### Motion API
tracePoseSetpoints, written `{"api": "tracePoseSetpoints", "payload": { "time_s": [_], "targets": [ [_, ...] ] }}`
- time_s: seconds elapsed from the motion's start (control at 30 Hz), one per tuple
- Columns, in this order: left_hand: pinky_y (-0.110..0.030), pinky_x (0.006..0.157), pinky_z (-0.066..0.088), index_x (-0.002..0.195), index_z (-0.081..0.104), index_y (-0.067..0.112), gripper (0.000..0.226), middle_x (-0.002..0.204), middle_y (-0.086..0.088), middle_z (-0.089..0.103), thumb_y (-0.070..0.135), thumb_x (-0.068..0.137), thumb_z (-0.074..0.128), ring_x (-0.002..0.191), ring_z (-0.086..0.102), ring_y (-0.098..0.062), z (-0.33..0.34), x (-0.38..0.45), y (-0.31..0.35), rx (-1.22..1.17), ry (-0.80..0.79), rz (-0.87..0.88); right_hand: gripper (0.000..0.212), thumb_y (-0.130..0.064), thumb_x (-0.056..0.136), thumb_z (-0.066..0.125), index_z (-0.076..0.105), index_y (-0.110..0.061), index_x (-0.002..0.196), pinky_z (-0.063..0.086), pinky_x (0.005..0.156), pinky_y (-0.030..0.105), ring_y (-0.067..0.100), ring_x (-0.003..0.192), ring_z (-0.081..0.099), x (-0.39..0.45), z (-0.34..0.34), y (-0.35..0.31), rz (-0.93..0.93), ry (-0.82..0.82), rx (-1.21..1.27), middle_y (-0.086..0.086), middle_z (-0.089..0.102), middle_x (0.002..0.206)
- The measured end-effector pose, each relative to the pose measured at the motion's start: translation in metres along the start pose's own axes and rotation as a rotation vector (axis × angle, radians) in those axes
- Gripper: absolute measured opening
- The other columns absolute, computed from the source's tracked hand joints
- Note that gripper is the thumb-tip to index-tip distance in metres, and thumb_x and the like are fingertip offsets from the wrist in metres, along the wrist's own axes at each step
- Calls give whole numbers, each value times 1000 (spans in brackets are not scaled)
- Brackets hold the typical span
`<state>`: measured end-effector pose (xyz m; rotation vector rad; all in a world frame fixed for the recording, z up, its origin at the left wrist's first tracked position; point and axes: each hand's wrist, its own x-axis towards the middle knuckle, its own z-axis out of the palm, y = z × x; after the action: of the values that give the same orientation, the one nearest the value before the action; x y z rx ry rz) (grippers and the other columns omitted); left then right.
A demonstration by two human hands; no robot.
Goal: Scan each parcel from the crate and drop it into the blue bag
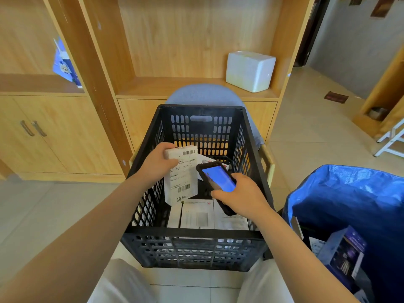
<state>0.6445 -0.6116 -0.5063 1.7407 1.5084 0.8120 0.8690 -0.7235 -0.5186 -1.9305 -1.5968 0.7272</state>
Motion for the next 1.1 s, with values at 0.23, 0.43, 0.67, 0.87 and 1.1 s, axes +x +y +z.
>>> {"api": "tracePoseSetpoints", "payload": {
  "time_s": [0.23,0.43,0.67,0.87,1.1],
  "targets": [
    [-32,83,53,128,46,25,43,119,5,56,11,90,62,111,54,-17,6,0,-14,129,81,60,47,-52,75,77,56,-21,103,43,59,24,9,74,55,-6,4,-3,-32,-73,-44,-3,57,92],
    [-30,81,52,130,45,27,45,126,2,58,13,91,63,108,54,-14,8,0,-15,168,67,68,46,-51,76,77,56,-22,104,45,60,23,10,76,57,-6,3,-3,-26,-94,-39,-4,58,91],
    [-32,83,53,130,45,25,44,126,1,58,12,91,62,108,53,-14,8,-3,-14,163,97,73,47,-55,74,76,56,-23,103,45,62,24,9,76,57,-4,7,0,-43,-72,-50,-4,57,93],
    [-29,78,52,133,45,25,41,128,3,55,16,95,57,111,53,-16,0,-8,7,55,170,106,44,-49,74,77,56,-22,101,49,64,29,12,77,56,-12,-8,-15,-135,44,8,-5,54,93],
    [-33,82,56,128,54,27,33,115,11,60,19,96,58,104,62,-8,-13,-13,68,-160,203,249,37,-46,75,78,55,-29,98,39,58,21,7,73,54,-31,-64,-18,-191,128,79,-9,55,89]
  ]
}}
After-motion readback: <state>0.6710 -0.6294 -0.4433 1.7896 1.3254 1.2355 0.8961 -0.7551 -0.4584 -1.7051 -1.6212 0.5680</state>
